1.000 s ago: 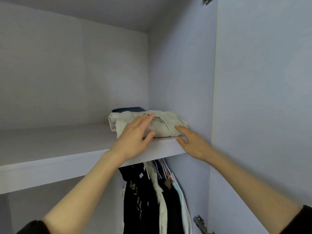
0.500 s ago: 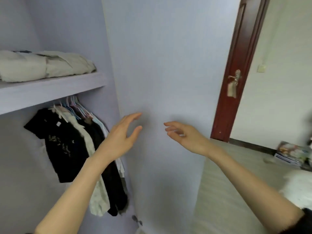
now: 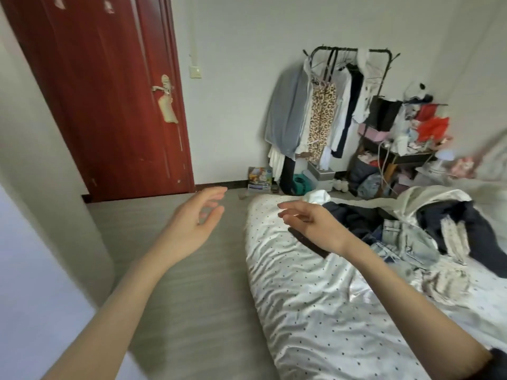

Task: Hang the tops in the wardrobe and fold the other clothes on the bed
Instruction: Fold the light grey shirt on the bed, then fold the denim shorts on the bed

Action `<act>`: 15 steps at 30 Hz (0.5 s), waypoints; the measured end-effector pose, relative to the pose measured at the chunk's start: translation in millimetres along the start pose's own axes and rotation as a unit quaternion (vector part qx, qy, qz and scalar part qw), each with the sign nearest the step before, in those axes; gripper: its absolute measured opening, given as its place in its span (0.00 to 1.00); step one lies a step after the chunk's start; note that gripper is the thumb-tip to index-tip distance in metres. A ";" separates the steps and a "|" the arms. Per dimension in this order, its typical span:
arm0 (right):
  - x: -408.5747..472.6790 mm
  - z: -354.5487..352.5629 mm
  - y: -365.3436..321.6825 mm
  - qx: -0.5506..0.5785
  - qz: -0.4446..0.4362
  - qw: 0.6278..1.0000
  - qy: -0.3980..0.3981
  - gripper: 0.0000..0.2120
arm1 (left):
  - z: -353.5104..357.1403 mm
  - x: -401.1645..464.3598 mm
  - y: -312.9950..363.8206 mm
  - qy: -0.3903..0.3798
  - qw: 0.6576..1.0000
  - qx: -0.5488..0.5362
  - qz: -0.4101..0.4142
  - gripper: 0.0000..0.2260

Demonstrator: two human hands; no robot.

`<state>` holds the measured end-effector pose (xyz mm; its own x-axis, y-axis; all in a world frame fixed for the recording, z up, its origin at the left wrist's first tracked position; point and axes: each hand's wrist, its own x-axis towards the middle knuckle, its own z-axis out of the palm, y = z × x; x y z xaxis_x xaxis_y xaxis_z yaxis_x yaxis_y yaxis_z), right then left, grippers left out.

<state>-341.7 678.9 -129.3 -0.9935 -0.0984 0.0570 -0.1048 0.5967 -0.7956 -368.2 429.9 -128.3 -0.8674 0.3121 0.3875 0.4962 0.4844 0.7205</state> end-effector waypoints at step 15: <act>-4.2 -152.4 215.6 0.002 0.227 0.964 0.137 0.15 | 284.5 167.2 0.9 -0.251 0.964 -0.087 0.019 0.13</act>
<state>-366.8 929.3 -209.2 -0.9117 0.3860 -0.1409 0.3430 0.5259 -0.7783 -502.3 715.0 -226.5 -0.7000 0.7041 0.1194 0.4751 0.3343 0.8140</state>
